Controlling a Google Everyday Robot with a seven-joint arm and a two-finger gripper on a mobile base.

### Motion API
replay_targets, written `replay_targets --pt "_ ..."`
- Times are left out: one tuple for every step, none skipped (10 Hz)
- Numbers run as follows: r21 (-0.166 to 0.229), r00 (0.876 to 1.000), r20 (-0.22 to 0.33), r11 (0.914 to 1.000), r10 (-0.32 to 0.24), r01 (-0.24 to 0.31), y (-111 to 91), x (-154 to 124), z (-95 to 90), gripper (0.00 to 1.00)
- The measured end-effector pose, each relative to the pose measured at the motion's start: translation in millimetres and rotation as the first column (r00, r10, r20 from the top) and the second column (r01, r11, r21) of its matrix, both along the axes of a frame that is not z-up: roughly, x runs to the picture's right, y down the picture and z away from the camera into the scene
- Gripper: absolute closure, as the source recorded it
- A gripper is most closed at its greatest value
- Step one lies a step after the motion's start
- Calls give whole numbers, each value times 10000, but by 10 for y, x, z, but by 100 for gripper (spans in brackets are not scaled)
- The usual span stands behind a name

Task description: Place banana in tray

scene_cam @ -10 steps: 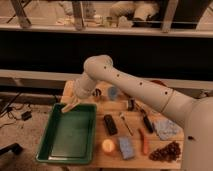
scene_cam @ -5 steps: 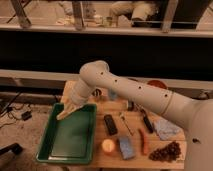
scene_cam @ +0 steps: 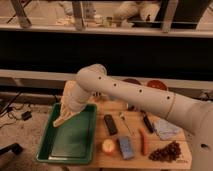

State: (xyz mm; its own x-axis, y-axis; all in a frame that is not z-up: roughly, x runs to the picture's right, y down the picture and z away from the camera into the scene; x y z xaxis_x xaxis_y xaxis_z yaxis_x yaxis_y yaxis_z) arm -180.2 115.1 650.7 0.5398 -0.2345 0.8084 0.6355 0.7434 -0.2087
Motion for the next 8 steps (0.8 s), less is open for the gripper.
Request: replay_targets --pt "-63 10000 -69 10000 66 -67 21 49 20 97" --pt "-150 9999 -133 9998 91 -93 64 84 58 97" --pt "-220 9997 -192 9997 135 -139 106 126 111 97" --pt "-246 9996 -229 9996 157 -163 124 153 138 97" --pt "-245 9997 -210 9996 132 -137 136 148 151 97" --pt "-244 9998 -182 9996 106 -110 142 135 151 97" --pt "-241 9997 -197 9996 115 -119 140 145 155 97" --pt "-239 9997 -212 9996 130 -136 137 156 157 96"
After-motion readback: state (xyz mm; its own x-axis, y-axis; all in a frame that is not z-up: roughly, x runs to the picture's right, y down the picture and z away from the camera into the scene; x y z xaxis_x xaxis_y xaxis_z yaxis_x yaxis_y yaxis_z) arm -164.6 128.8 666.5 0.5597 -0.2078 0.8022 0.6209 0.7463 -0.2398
